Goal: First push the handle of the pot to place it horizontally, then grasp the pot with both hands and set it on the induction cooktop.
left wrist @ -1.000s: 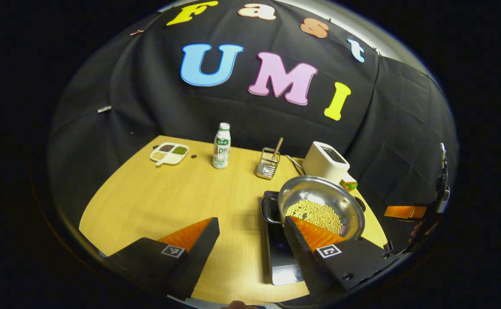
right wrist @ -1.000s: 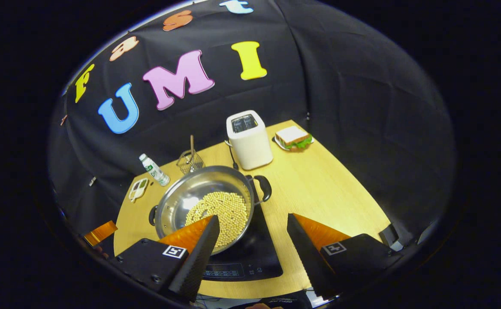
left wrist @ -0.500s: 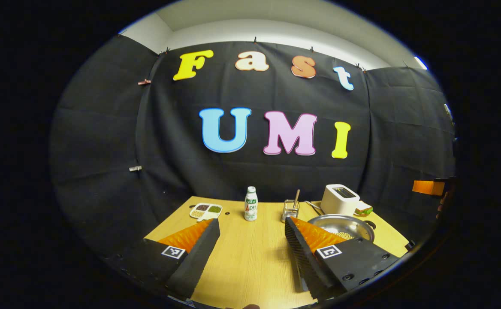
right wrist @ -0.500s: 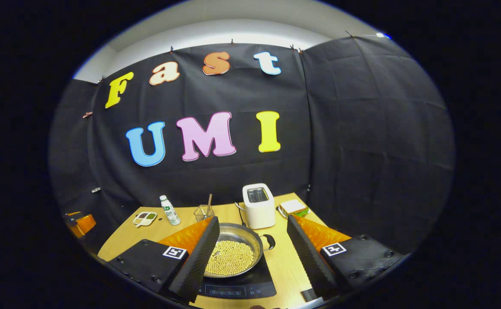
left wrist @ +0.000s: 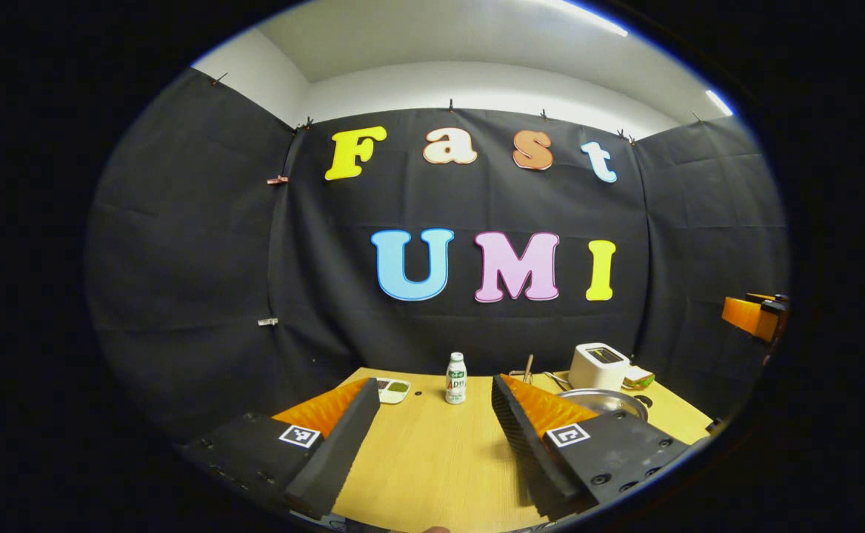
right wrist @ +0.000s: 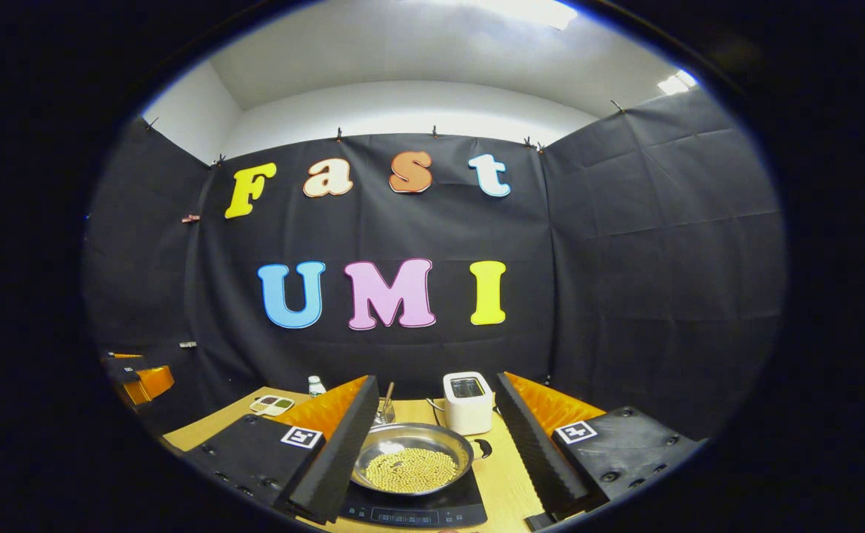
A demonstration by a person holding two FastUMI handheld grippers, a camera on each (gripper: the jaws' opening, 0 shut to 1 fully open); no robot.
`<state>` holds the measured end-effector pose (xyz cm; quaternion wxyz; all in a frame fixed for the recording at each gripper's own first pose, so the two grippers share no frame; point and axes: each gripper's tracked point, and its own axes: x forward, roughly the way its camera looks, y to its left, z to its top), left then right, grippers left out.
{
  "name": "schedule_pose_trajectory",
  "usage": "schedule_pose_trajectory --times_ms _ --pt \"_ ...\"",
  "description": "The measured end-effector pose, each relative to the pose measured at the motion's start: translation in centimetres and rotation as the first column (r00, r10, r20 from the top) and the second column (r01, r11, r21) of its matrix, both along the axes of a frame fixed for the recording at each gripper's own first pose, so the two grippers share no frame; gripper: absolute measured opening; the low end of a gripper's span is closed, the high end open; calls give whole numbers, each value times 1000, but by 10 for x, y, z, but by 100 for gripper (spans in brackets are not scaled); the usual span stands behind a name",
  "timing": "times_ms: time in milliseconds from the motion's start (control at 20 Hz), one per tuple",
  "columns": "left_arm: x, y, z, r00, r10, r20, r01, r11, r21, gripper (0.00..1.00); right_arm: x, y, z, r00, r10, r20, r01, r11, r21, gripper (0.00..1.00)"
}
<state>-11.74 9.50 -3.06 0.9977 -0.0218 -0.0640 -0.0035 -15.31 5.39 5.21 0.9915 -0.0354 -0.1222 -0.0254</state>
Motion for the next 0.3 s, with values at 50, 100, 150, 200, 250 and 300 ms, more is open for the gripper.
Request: schedule_pose_trajectory --times_ms 50,100,150,200,250,300 --pt "-3 -7 -7 1000 -22 -16 22 1000 -16 95 0 0 -5 1000 -1 -13 1 1000 -1 98" --pt "-5 -9 -10 999 -32 -29 31 999 -31 95 2 0 -9 1000 3 -31 -3 1000 10 98" --pt "-7 -9 -13 999 -33 -35 32 999 -40 95 4 1 -14 999 7 -49 -6 1000 30 98" --pt "-6 -8 -15 999 -28 -36 27 999 -43 95 7 1 -17 998 10 -58 -7 999 50 98" --pt "-6 -5 -15 999 -12 -37 11 999 -43 95 10 0 -19 998 8 -66 -3 998 65 98" --pt "-4 -4 -16 999 0 -38 -1 999 -42 95 13 -2 -22 997 5 -76 1 997 77 98"
